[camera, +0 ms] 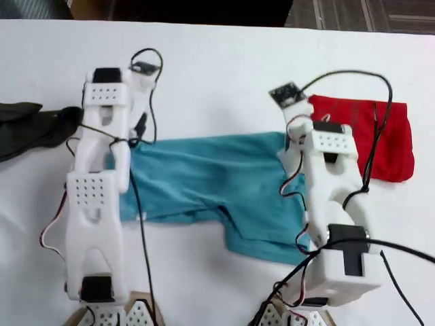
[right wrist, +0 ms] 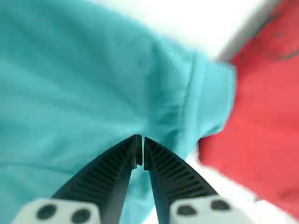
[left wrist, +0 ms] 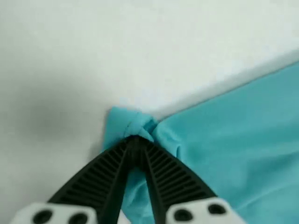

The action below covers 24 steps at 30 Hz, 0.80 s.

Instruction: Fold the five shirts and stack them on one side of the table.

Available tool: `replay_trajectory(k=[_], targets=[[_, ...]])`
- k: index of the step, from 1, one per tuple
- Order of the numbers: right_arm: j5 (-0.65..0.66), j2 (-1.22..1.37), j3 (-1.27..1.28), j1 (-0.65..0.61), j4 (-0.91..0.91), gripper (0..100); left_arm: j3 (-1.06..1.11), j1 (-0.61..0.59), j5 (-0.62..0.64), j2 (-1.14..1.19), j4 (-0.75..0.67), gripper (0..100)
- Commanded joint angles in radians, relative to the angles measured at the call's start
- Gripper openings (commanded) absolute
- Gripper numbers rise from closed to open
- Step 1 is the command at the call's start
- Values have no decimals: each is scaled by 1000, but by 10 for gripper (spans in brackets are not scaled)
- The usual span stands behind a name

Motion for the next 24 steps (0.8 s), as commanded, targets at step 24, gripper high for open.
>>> replay_trajectory(k=[24], targets=[[204, -923, 744, -189, 62, 37, 1273, -15, -80, -1033, -410, 27]])
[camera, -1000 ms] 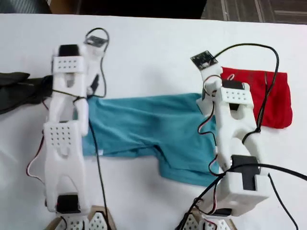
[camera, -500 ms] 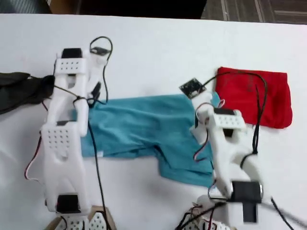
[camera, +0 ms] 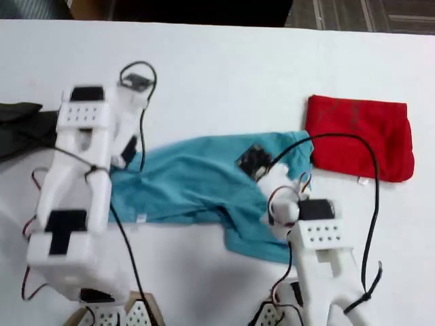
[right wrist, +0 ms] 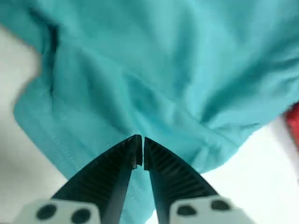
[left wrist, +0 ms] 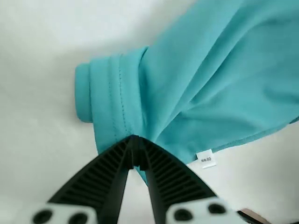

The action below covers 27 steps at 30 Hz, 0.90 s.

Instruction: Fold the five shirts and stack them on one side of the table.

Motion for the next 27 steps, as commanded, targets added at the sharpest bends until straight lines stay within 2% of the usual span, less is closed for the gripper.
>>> replay_trajectory(k=[1, 6, 12, 16, 21, 23, 27], targets=[[32, -45, 41, -16, 7, 61, 274, -3, -9, -164, -209, 27], [32, -45, 60, -16, 5, 172, 455, -11, -5, -178, -394, 27], [32, -45, 61, -15, 12, 170, 306, -132, 58, -178, -430, 27], [32, -47, 94, -18, 8, 170, 154, -160, 110, -176, -430, 27], [32, -48, 117, -13, 8, 170, 35, -153, 117, -175, -427, 37], [32, -54, 117, -13, 8, 170, 15, -150, 112, -175, -404, 80], [34, -50, 117, -18, 7, 170, 36, -78, 51, -176, -250, 225]])
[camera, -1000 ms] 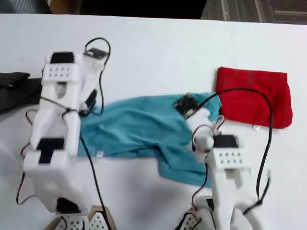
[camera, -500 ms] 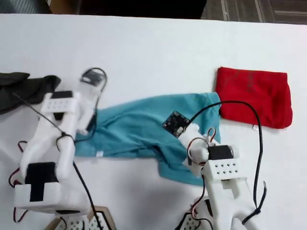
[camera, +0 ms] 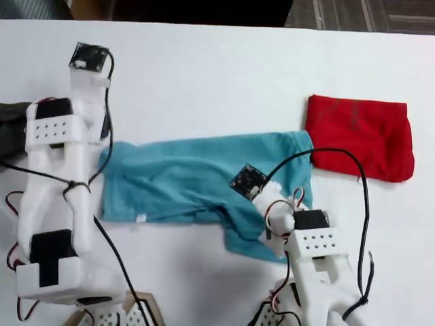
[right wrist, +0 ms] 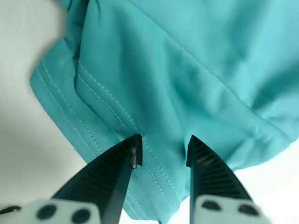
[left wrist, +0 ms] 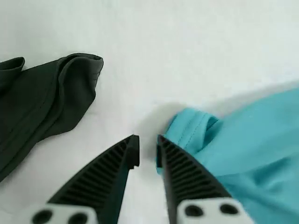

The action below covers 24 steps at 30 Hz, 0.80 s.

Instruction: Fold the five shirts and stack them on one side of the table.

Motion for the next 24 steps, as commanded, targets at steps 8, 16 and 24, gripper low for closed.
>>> replay_trajectory(k=[8, 16, 24], targets=[[124, -25, 17, 1, 7, 63, 191, 238, -40, -61, 203, 206], [135, -33, 12, 22, 19, 20, 450, 157, -40, -55, -198, 207], [135, -33, -107, 15, 171, 23, 507, 120, -37, -28, -321, 209]])
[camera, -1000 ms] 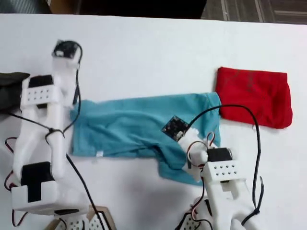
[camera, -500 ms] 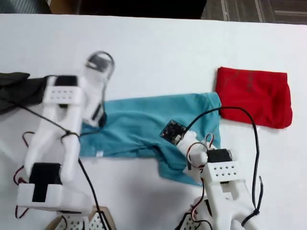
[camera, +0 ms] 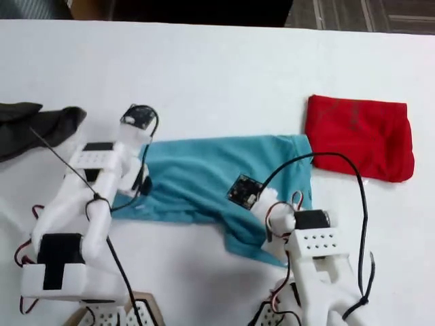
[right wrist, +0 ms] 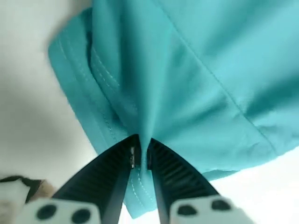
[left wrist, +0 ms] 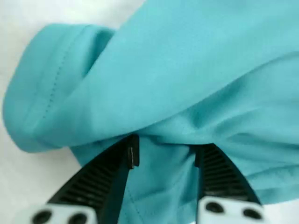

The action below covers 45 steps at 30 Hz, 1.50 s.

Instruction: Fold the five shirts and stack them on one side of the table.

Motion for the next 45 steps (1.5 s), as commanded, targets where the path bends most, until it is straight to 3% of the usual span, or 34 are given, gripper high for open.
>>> replay_trajectory(k=[1, 6, 12, 15, 20, 24, 27, 33, 36, 39, 45], targets=[[6, -33, -109, 2, 105, 23, -8, -12, -5, 5, -41, 209], [11, -33, -233, 2, 249, 23, -108, -14, 0, 94, 14, 207], [109, -25, -242, 7, 341, 23, -206, -15, 0, 184, 86, 207], [112, -22, -218, 5, 308, 24, -232, -15, 0, 209, 103, 207], [112, -22, -38, 12, 99, 29, -243, -15, 0, 216, 112, 207], [106, -33, -40, 12, 84, 147, -243, -15, 0, 218, 112, 207], [109, -33, -146, 12, 180, 205, -243, -15, 0, 218, 112, 207], [103, -22, -569, 12, 386, 205, -243, -15, 0, 219, 112, 207], [57, 15, -611, 8, 266, 170, -243, -15, 0, 219, 112, 207], [-112, 148, -557, 10, 42, 4, -243, -15, 0, 219, 112, 207], [-215, 593, -609, 16, -278, 21, -242, -15, 0, 219, 112, 207]])
